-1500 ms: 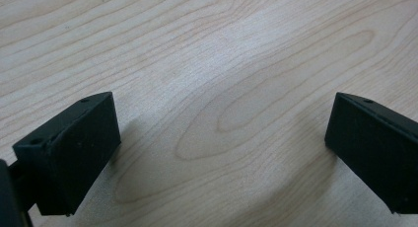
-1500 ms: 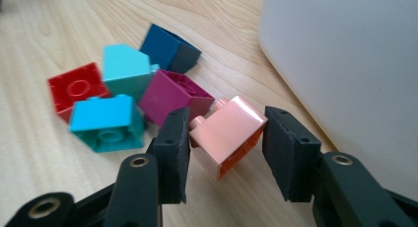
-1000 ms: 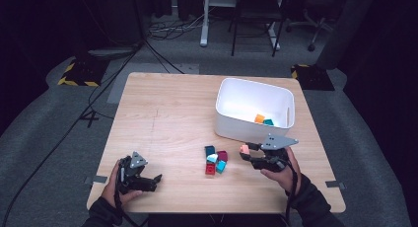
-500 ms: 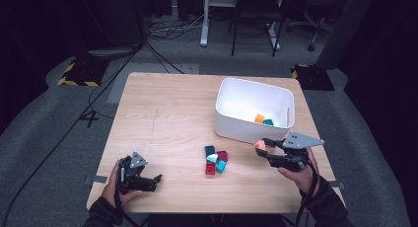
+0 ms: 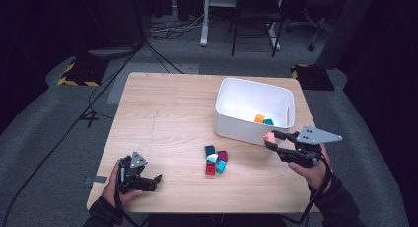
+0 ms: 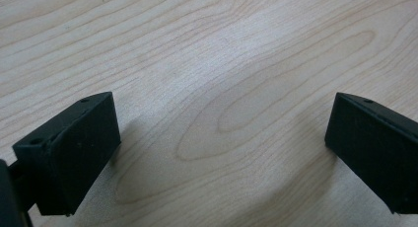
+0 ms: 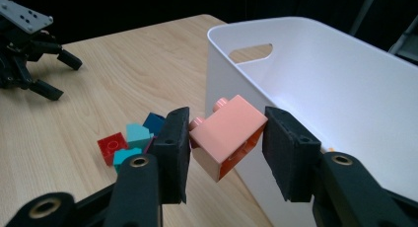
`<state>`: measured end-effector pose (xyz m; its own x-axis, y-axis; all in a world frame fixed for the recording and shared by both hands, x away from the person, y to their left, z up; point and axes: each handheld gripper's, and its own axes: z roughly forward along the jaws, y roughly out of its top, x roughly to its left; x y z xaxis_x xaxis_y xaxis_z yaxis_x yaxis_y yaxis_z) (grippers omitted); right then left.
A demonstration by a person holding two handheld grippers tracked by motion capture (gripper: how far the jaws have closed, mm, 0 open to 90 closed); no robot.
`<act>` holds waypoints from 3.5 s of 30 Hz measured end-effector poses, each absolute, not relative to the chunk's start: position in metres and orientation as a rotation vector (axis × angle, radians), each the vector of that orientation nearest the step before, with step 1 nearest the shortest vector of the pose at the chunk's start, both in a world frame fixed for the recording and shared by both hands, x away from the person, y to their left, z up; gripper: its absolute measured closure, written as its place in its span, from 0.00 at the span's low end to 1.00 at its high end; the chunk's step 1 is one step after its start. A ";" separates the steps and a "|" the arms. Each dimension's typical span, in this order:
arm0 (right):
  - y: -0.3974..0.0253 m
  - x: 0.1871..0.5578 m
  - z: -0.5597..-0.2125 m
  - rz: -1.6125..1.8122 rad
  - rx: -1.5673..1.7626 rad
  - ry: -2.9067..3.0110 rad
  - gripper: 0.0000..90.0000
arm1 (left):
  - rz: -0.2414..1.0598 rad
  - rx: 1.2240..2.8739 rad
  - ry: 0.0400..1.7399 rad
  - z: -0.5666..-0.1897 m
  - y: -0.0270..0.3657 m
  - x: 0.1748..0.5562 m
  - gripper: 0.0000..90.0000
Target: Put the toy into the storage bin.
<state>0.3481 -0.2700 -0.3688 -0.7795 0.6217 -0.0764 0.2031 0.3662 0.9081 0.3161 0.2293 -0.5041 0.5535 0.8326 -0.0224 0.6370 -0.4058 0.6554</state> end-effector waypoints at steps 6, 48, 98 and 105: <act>-0.269 0.351 -0.349 1.370 0.672 2.195 0.61 | 0.412 2.172 1.176 -0.504 0.229 0.316 0.01; -0.263 0.402 -0.318 1.335 0.805 2.130 0.61 | 0.412 2.172 1.176 -0.504 0.229 0.316 0.01; -0.262 0.429 -0.338 1.248 0.913 2.134 0.54 | 0.407 2.171 1.174 -0.504 0.229 0.316 0.01; -0.256 0.404 -0.329 1.306 0.816 2.151 0.53 | 0.412 2.172 1.176 -0.504 0.229 0.316 0.01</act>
